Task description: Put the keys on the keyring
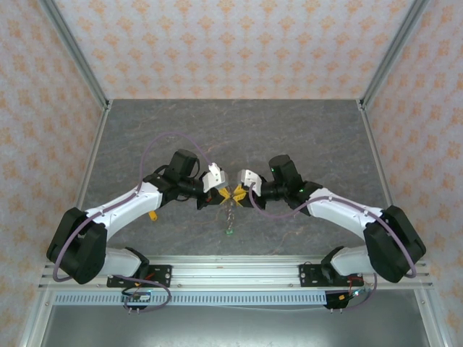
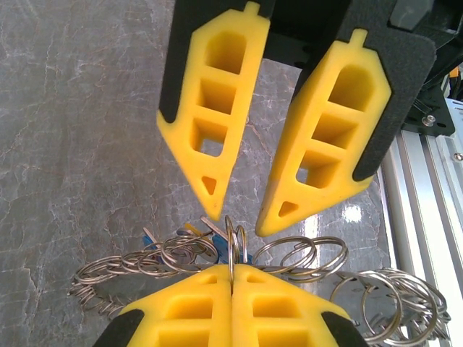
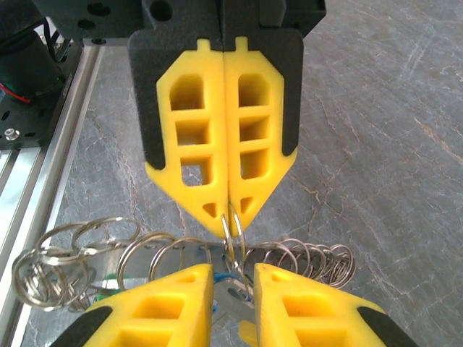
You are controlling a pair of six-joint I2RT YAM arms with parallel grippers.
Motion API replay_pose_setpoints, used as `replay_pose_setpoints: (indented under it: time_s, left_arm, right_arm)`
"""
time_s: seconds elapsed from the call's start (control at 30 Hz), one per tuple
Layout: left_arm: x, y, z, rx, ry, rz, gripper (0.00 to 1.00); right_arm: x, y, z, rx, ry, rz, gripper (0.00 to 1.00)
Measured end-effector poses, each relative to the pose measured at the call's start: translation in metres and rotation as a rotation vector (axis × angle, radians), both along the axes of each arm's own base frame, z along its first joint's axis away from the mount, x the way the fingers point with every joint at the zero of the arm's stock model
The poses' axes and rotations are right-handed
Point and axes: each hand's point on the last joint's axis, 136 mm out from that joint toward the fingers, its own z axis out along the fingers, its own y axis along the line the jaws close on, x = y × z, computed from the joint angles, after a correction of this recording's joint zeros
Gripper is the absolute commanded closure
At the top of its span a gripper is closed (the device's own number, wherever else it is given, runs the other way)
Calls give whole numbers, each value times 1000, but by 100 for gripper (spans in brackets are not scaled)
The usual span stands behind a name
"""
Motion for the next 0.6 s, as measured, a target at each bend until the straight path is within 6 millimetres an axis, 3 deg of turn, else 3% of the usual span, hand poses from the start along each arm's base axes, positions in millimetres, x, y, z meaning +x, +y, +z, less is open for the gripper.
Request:
replay_pose_setpoints:
  time_s: [0.33, 0.6]
  left_arm:
    - [0, 0, 0, 1, -9, -6, 100]
    - [1, 0, 0, 3, -9, 0, 100]
  right_arm:
    - [4, 6, -3, 13, 19, 7, 82]
    - [4, 6, -4, 11, 20, 7, 100]
